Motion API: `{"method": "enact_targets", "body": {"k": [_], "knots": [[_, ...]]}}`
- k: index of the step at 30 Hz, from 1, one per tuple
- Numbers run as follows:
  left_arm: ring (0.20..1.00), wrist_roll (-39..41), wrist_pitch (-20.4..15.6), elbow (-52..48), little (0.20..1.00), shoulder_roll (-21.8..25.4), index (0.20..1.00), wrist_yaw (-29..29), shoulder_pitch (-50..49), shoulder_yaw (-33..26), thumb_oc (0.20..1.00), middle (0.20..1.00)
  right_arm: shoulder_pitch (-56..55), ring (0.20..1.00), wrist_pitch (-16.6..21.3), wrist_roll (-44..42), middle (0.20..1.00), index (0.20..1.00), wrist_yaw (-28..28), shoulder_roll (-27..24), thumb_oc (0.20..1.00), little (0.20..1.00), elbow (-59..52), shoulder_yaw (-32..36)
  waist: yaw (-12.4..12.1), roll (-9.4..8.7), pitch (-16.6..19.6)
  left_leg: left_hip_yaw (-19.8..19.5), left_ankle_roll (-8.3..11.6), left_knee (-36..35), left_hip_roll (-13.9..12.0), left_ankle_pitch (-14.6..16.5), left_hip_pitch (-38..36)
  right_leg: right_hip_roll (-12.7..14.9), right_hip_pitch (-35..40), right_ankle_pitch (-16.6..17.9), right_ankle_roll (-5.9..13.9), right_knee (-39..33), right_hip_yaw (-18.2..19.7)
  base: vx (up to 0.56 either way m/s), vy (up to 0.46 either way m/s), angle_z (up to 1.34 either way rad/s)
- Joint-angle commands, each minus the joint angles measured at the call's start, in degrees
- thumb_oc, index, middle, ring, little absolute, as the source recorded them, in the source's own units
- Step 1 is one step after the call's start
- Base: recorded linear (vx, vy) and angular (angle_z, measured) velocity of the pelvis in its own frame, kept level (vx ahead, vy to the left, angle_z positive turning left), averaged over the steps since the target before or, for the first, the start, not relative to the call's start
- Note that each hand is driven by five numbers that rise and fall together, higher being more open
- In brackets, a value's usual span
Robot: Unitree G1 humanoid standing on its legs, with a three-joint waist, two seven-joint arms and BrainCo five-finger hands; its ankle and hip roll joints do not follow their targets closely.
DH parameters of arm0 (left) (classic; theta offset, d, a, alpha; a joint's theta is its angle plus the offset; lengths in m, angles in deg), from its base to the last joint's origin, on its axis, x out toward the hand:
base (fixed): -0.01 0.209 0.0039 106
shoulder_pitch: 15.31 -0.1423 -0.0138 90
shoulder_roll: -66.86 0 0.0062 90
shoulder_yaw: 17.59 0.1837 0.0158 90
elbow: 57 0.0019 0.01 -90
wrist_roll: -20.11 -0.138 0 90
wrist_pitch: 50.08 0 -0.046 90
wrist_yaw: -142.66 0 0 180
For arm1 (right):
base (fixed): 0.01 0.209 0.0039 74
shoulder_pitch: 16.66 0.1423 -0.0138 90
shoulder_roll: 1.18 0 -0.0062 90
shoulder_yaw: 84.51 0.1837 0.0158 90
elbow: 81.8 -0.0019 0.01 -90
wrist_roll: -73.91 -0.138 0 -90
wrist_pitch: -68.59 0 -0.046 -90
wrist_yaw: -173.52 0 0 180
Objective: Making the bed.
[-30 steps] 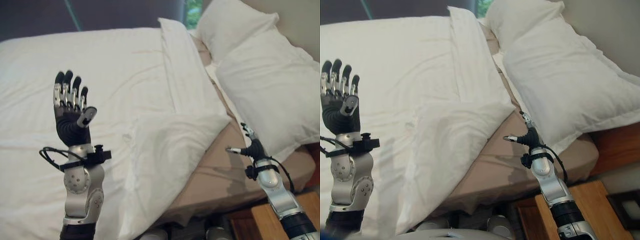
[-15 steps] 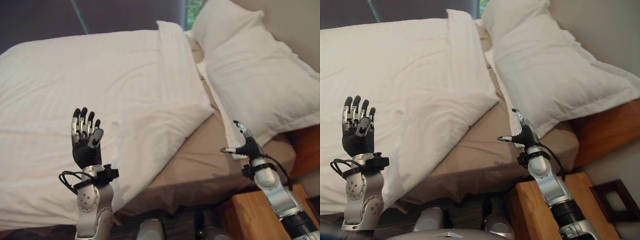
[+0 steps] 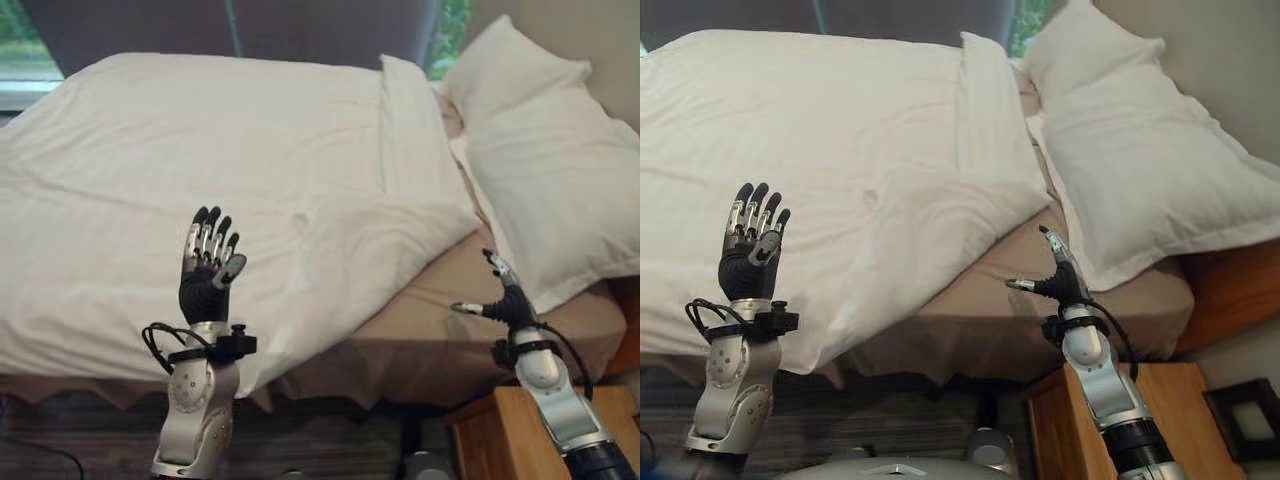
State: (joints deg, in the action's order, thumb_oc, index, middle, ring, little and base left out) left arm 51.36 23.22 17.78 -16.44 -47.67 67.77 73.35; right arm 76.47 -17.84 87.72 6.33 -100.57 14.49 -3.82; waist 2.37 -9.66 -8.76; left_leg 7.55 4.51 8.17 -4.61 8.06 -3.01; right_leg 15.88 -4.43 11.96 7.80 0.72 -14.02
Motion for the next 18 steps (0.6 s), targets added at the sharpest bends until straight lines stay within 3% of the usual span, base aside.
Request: {"method": "enact_targets", "body": {"k": [1,2,4,8,9,11,13,16,18], "knots": [[1.000,-3.1,-1.3,-3.5,1.000,1.4,1.000,1.0,1.6,-3.2,1.000,1.000,10.3,1.000,0.8,3.8,1.000,1.000,1.2,-5.2,1.000,1.000,0.7,-0.5,-0.6,6.34,-3.8,1.7,-3.58,-13.2,-2.3,-2.2,-7.4,-5.2,2.7,-14.2,1.10,12.9,0.5,-0.13,0.211,-0.06],[1.000,-3.6,-1.3,-3.5,1.000,1.7,1.000,0.9,1.4,-3.5,1.000,1.000,11.4,1.000,1.0,3.6,1.000,1.000,1.4,-5.3,1.000,1.000,1.5,-1.0,-1.3,5.98,-3.8,1.5,-4.09,-13.2,-1.7,-2.4,-7.1,-5.6,3.1,-14.4,0.97,14.4,1.1,-0.10,0.160,-0.08],[1.000,-4.1,-1.1,-4.1,1.000,2.6,1.000,1.1,0.7,-4.9,1.000,1.000,13.2,1.000,0.8,3.8,1.000,1.000,1.2,-6.0,1.000,1.000,1.8,-1.2,-3.4,4.52,-3.0,0.6,-4.20,-12.9,-0.5,-2.3,-6.0,-5.7,6.1,-18.3,-0.33,11.5,-0.3,-0.02,0.076,-0.12],[1.000,-2.7,-1.0,-3.4,1.000,2.6,1.000,0.6,-0.1,-5.5,1.000,1.000,17.6,1.000,-0.2,4.3,1.000,1.000,1.5,-6.5,1.000,1.000,3.7,-3.1,-4.3,3.60,-3.4,0.1,-5.40,-12.7,-0.1,-3.0,-6.0,-6.3,2.9,-16.4,0.89,19.9,0.1,-0.02,0.040,0.13],[1.000,-2.5,-0.8,-2.8,1.000,2.7,1.000,0.2,-0.7,-5.8,1.000,1.000,19.6,1.000,-1.2,4.6,1.000,1.000,1.9,-5.9,1.000,1.000,5.0,-3.6,-4.2,4.46,-4.3,-0.2,-6.21,-12.7,-0.8,-3.2,-6.6,-7.6,0.8,-15.1,1.98,27.7,1.5,-0.05,0.036,0.31],[1.000,-2.7,-0.3,-2.8,1.000,2.8,1.000,0.5,-1.6,-6.2,1.000,1.000,20.5,1.000,-1.5,4.5,1.000,1.000,2.2,-5.6,1.000,1.000,5.8,-3.6,-4.6,4.49,-4.5,-1.1,-6.34,-12.8,-0.8,-3.3,-6.4,-8.1,-0.2,-15.4,1.52,29.5,2.7,-0.03,0.000,0.32],[1.000,-4.0,0.6,-0.3,1.000,3.1,1.000,-0.5,-0.7,-5.2,1.000,1.000,21.2,1.000,-2.1,4.2,1.000,1.000,2.1,-5.1,1.000,1.000,5.3,-3.7,-4.4,3.61,-3.9,-2.5,-5.66,-12.9,0.0,-3.3,-5.2,-9.1,1.1,-19.3,-0.41,21.1,4.9,0.05,-0.084,0.13],[1.000,-2.6,-0.5,3.6,1.000,3.8,1.000,-2.0,4.0,-5.8,1.000,1.000,25.2,1.000,-2.4,3.1,1.000,1.000,3.8,-5.2,1.000,1.000,11.6,-6.8,-5.1,2.15,-2.7,-4.2,-4.73,-12.6,1.6,-3.1,-3.4,-10.3,6.5,-19.1,-2.55,3.6,9.5,0.14,-0.111,0.44],[1.000,-2.2,-0.6,4.3,1.000,3.4,1.000,-2.9,3.9,-5.6,1.000,1.000,27.6,1.000,-2.9,3.6,1.000,1.000,4.3,-4.2,1.000,1.000,12.6,-9.0,-5.6,1.84,-2.3,-4.1,-4.64,-12.6,1.8,-2.8,-3.8,-10.0,7.4,-18.1,-2.51,1.5,9.8,0.12,-0.070,0.40]]}}
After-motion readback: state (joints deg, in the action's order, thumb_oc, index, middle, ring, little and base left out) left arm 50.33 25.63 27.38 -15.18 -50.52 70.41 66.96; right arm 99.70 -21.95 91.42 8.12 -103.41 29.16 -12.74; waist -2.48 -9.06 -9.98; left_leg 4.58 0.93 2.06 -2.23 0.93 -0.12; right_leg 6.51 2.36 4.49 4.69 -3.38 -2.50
